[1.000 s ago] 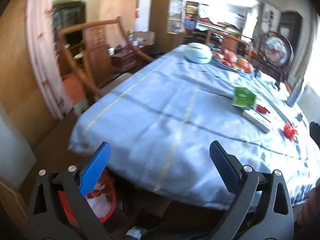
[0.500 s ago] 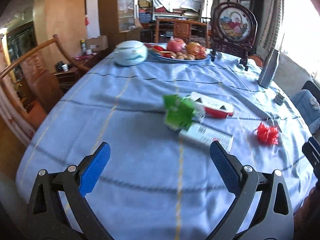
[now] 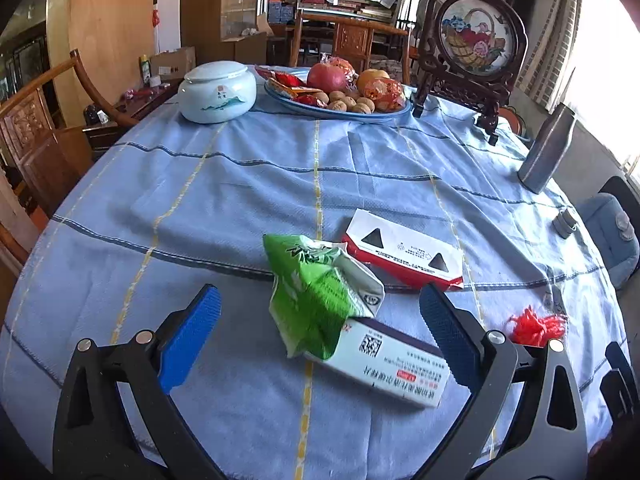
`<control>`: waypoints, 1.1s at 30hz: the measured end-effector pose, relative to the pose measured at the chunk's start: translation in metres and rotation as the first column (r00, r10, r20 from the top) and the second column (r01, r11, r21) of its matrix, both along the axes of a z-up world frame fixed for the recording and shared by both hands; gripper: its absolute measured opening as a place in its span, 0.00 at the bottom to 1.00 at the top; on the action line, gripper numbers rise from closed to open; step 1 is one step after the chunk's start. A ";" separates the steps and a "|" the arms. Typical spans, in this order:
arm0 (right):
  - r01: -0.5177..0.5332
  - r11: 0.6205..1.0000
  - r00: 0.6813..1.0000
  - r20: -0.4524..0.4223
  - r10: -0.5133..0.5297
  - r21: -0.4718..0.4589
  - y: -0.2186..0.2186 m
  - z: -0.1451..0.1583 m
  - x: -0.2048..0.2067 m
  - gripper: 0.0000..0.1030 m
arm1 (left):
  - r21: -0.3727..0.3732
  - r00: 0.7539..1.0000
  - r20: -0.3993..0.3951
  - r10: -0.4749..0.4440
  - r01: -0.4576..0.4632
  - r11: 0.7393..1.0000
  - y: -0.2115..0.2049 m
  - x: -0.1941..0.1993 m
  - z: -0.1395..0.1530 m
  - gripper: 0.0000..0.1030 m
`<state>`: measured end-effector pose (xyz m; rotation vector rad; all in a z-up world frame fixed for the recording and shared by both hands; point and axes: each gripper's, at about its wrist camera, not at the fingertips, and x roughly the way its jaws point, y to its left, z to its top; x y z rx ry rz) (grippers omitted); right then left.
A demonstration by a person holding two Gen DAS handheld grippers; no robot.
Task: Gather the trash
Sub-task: 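Return the left gripper to the table and grasp the green snack packet, then grasp the red yarn tassel with the right gripper while the left holds the packet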
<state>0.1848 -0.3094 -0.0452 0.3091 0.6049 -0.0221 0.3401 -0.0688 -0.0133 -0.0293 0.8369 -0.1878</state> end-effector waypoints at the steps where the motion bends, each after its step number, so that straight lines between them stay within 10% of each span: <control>1: 0.000 1.000 1.000 -0.003 0.000 -0.003 0.001 0.000 0.000 0.92 | -0.002 1.000 -0.003 -0.001 0.001 1.000 -0.001 0.003 -0.002 0.93; 4: -0.004 1.000 1.000 -0.019 0.003 -0.017 0.003 -0.001 0.003 0.92 | 0.000 1.000 -0.018 0.001 -0.001 1.000 0.000 0.009 -0.010 0.88; 7: 0.003 1.000 1.000 -0.030 -0.004 -0.022 0.005 -0.002 0.005 0.92 | 0.008 0.998 -0.053 -0.019 0.019 1.000 -0.001 0.016 -0.020 0.48; 11: 0.018 1.000 0.999 -0.038 -0.018 -0.008 0.002 -0.003 0.006 0.92 | -0.043 0.999 -0.034 -0.024 0.023 0.999 0.010 0.011 -0.016 0.35; 25: 0.023 0.999 0.997 -0.076 -0.026 -0.044 0.007 -0.007 0.013 0.92 | -0.087 0.999 0.039 -0.002 0.005 0.996 0.056 -0.039 -0.001 0.32; 33: -0.019 0.967 0.993 -0.117 -0.011 -0.253 0.040 -0.007 0.019 0.92 | -0.107 0.999 0.036 0.024 -0.020 0.994 0.075 -0.054 -0.011 0.32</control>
